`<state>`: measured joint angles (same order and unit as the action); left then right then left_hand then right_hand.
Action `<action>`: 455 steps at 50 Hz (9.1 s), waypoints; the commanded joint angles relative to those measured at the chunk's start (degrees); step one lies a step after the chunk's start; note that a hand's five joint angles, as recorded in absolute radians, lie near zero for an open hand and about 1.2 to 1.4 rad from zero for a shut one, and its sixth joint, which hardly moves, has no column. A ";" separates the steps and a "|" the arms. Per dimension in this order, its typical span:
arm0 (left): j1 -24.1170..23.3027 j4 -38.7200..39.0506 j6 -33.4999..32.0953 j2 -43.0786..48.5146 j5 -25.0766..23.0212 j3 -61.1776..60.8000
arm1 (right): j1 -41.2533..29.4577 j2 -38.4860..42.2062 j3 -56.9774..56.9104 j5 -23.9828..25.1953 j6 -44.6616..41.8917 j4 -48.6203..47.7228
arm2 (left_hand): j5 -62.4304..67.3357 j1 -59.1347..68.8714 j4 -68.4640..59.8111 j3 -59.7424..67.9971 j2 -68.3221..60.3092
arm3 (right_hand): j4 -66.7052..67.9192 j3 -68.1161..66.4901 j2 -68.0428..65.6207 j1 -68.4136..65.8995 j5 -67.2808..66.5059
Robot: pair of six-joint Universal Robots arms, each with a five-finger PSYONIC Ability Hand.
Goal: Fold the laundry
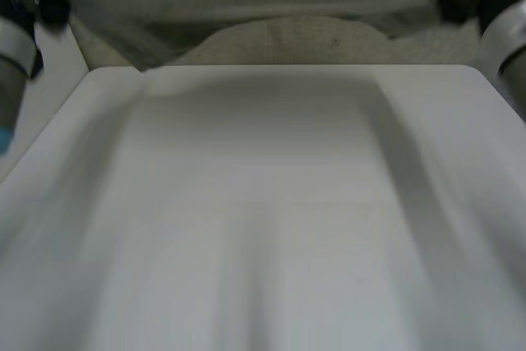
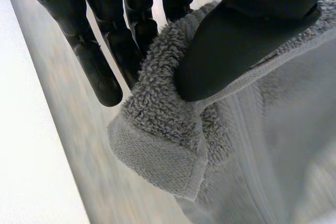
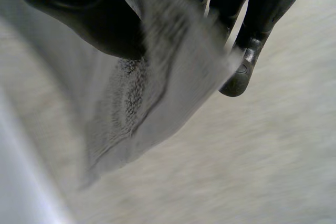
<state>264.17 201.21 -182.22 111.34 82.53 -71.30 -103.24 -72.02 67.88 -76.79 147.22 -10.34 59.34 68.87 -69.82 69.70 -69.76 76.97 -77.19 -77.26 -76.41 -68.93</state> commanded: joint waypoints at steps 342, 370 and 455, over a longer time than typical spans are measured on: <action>-2.00 0.15 -15.44 2.92 -8.43 -23.27 | -31.86 13.43 10.94 -4.86 -4.97 -2.93 | -57.28 -56.81 57.75 -57.64 57.70 | -66.97 67.19 67.26 66.41 68.93; -13.25 0.24 -12.98 1.60 -7.47 -24.67 | 0.49 5.39 35.13 4.37 16.08 -2.93 | -57.28 -56.81 57.75 -57.64 57.70 | -43.02 43.24 43.30 42.46 44.97; -25.73 -4.68 4.16 15.30 3.78 -11.84 | -15.41 16.74 10.87 1.74 34.01 8.23 | -55.93 -55.46 56.41 -56.29 56.35 | -66.97 67.19 67.26 66.41 68.93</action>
<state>240.13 196.59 -177.49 120.80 83.93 -82.95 -119.19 -59.98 79.62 -76.13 180.86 -2.04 2.10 11.34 -11.37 11.38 -11.40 15.72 -14.00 -14.66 -13.25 -3.85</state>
